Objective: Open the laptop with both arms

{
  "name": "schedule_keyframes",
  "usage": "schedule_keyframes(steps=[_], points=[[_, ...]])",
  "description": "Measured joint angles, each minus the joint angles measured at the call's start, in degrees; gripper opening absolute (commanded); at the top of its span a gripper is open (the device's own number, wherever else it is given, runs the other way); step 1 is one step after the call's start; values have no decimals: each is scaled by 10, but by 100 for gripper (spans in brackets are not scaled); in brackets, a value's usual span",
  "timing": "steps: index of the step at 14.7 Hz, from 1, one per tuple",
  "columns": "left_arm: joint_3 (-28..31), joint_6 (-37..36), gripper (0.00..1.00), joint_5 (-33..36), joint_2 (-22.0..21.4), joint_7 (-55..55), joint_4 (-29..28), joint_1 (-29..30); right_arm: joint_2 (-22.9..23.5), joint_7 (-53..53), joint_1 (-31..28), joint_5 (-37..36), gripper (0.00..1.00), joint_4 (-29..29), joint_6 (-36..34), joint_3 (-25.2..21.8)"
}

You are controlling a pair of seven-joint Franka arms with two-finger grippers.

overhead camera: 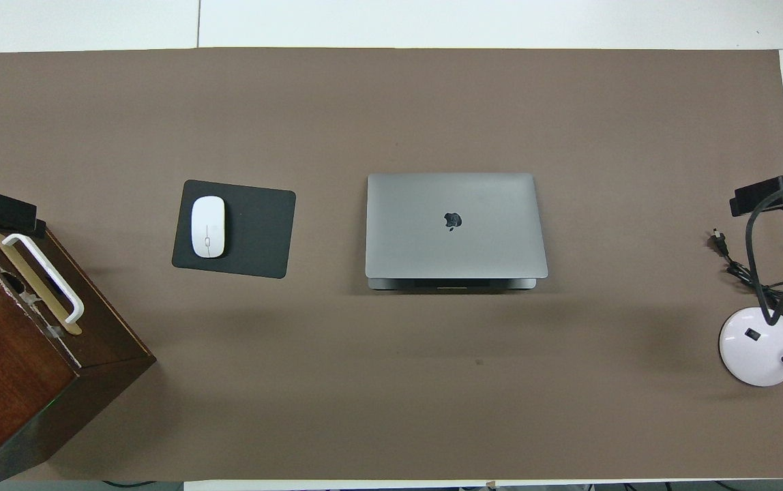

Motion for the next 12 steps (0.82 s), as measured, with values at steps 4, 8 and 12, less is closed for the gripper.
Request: schedule_keyframes(steps=[4, 8, 12], points=[[1, 0, 100, 0, 0, 0, 0, 0, 0, 0, 3, 0, 100, 0, 0, 4], [1, 1, 100, 0, -1, 0, 0, 0, 0, 0, 3, 0, 100, 0, 11, 4], [1, 5, 100, 0, -2, -1, 0, 0, 0, 0, 0, 0, 100, 0, 13, 3]])
